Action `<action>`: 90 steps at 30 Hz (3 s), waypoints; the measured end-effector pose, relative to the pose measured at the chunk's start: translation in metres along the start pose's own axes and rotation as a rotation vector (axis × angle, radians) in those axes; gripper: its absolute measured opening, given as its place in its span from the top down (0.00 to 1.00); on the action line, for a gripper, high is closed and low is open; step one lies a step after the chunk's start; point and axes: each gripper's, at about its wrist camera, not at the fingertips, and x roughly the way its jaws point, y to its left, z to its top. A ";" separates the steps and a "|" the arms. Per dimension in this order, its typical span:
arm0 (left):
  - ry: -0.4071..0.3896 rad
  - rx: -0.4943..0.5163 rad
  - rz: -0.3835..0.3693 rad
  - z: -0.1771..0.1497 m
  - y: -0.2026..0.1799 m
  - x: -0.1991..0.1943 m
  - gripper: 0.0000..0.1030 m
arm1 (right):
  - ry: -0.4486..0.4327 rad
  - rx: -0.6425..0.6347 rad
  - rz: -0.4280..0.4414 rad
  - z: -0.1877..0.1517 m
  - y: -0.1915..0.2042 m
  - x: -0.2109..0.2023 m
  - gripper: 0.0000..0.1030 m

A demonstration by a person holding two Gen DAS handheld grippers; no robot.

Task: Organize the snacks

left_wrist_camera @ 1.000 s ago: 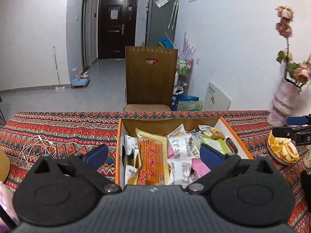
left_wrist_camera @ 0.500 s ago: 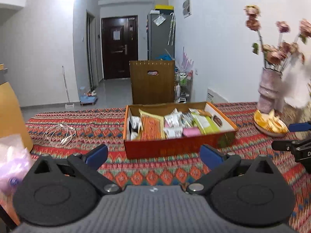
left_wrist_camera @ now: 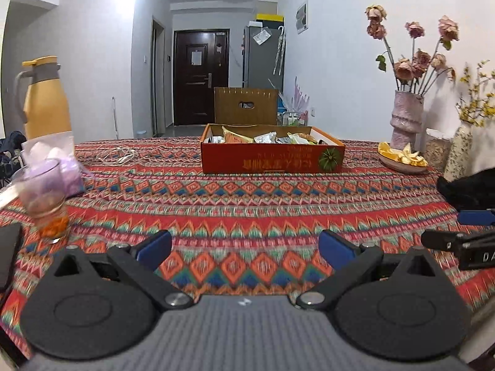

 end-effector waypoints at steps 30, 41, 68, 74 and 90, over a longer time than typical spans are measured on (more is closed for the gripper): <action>-0.072 0.031 0.027 -0.088 -0.016 -0.129 0.00 | -0.089 -0.008 0.044 -0.105 0.067 -0.126 0.00; -0.071 0.019 0.032 -0.087 -0.014 -0.129 0.00 | -0.104 -0.023 0.029 -0.103 0.069 -0.127 0.00; -0.070 0.004 0.043 -0.086 -0.012 -0.130 0.00 | -0.108 -0.014 0.025 -0.105 0.069 -0.127 0.00; -0.068 0.007 0.039 -0.087 -0.012 -0.130 0.00 | -0.109 -0.012 0.026 -0.105 0.070 -0.126 0.00; -0.068 0.006 0.037 -0.087 -0.013 -0.130 0.00 | -0.111 -0.006 0.032 -0.104 0.068 -0.127 0.00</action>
